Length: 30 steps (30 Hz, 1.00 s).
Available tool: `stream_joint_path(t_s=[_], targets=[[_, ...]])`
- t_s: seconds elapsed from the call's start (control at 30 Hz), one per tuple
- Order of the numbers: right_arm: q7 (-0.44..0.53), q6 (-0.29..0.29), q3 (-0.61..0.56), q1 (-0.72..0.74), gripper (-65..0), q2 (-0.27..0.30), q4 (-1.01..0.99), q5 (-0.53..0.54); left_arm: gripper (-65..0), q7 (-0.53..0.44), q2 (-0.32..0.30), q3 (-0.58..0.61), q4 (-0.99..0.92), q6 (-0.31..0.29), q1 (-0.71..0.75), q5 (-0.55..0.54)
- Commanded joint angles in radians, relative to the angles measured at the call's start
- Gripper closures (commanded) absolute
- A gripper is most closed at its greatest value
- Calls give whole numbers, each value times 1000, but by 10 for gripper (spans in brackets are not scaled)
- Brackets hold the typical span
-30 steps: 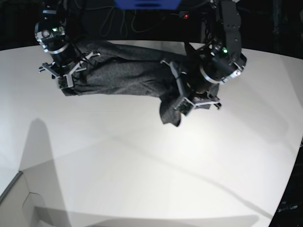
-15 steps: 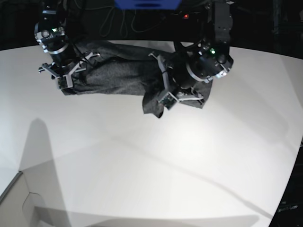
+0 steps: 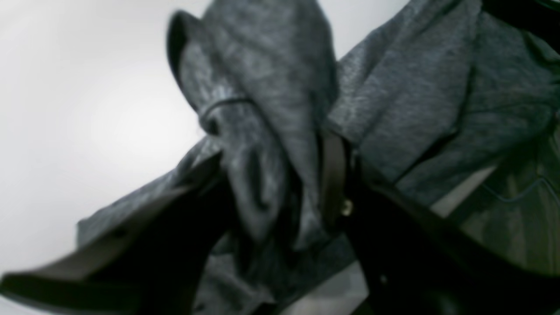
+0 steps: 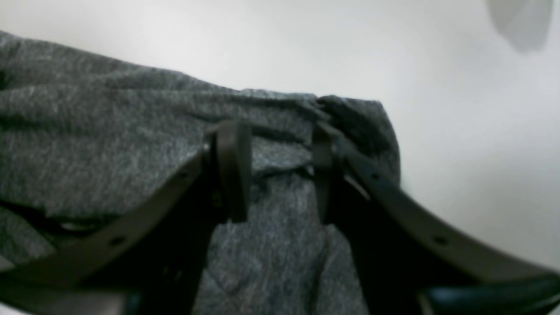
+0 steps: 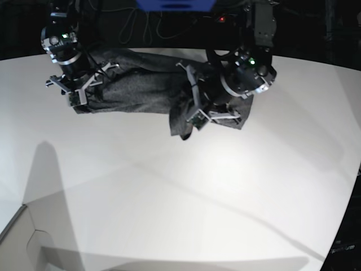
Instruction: Layout the t-shirt on the table in an organized manner, then fold the t-shirt properly
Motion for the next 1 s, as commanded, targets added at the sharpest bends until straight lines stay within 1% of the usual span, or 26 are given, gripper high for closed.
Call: stream_joint_path(t_s=[0.0, 0.13, 0.23, 0.3, 0.37, 0.43, 0.47, 0.57, 0.63, 0.73, 0.8, 0.87, 0.97], targets=[[21, 6, 2, 0, -234, 5, 21, 10, -250, -27, 7, 20, 25, 2, -11, -24], [21, 6, 4, -1, -234, 5, 21, 10, -333, -27, 5, 58, 29, 2, -9, -24], [21, 6, 5, -1, -234, 5, 21, 10, -416, -27, 5, 52, 45, 2, -9, -24], [21, 6, 30, -1, -234, 3, 21, 10, -441, -27, 5, 48, 66, 2, -7, -24], [21, 6, 58, 0, -234, 0, 21, 10, -429, -27, -10, 25, 92, 2, -7, -22], [21, 6, 62, 2, -234, -3, 21, 10, -403, -27, -15, -18, 97, 2, -11, -24], [21, 6, 64, 3, -234, -5, 23, 10, -379, -27, -15, -46, 91, 2, -17, -24], [21, 6, 85, 6, -235, -6, 23, 10, -282, -17, -13, -94, 69, 2, -46, -24], [21, 6, 87, 6, -235, -8, 23, 10, -224, -17, -13, -100, 45, 2, -52, -24], [21, 6, 90, 6, -235, -20, 23, 10, -167, -17, -13, -94, 6, 2, -58, -24], [21, 6, 85, 6, -235, -20, 23, 10, -150, -17, -7, -92, -38, 2, -66, -24], [21, 6, 85, 6, -235, -20, 23, 10, -150, -17, 13, -97, -72, 2, -69, -24], [21, 6, 85, 3, -235, -20, 23, 10, -150, -16, 21, -78, -124, 2, -72, -24]])
